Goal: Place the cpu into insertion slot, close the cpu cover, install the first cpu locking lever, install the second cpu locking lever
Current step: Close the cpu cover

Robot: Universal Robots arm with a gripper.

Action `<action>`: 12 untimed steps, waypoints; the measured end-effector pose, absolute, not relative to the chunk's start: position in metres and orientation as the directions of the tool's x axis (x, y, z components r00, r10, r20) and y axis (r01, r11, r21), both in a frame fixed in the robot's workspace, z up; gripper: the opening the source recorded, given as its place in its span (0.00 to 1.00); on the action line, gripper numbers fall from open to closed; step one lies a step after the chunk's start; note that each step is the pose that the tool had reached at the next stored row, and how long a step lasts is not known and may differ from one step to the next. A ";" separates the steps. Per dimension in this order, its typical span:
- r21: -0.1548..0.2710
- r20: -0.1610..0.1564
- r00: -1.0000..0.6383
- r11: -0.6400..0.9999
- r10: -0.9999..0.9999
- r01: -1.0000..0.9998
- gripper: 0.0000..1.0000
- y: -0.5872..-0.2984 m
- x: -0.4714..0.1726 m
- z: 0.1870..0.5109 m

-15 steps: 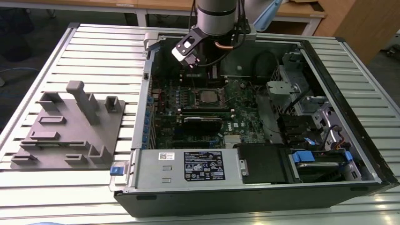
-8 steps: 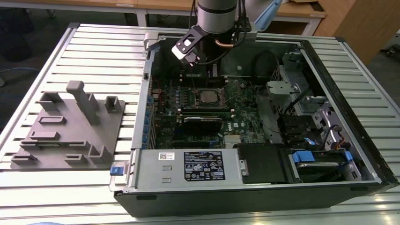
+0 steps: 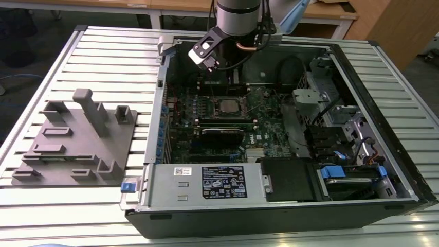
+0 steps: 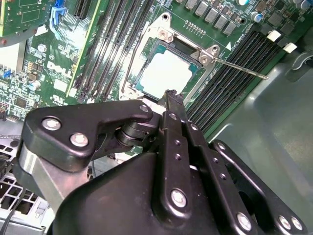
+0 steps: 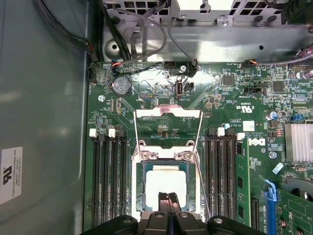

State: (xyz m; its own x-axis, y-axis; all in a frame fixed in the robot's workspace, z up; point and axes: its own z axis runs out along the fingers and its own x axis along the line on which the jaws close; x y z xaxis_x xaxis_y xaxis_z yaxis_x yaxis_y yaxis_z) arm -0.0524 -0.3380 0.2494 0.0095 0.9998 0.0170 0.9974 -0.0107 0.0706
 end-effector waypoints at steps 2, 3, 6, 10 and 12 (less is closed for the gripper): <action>0.071 0.017 0.010 -0.011 1.000 0.997 0.11 -0.338 -0.052 0.249; 0.070 0.017 0.009 -0.011 1.000 0.997 0.11 -0.338 -0.052 0.250; 0.070 0.017 0.010 -0.011 1.000 0.997 0.11 -0.338 -0.052 0.251; 0.070 0.017 0.010 -0.011 1.000 0.997 0.11 -0.338 -0.052 0.252; 0.070 0.017 0.009 -0.011 1.000 0.997 0.11 -0.338 -0.052 0.253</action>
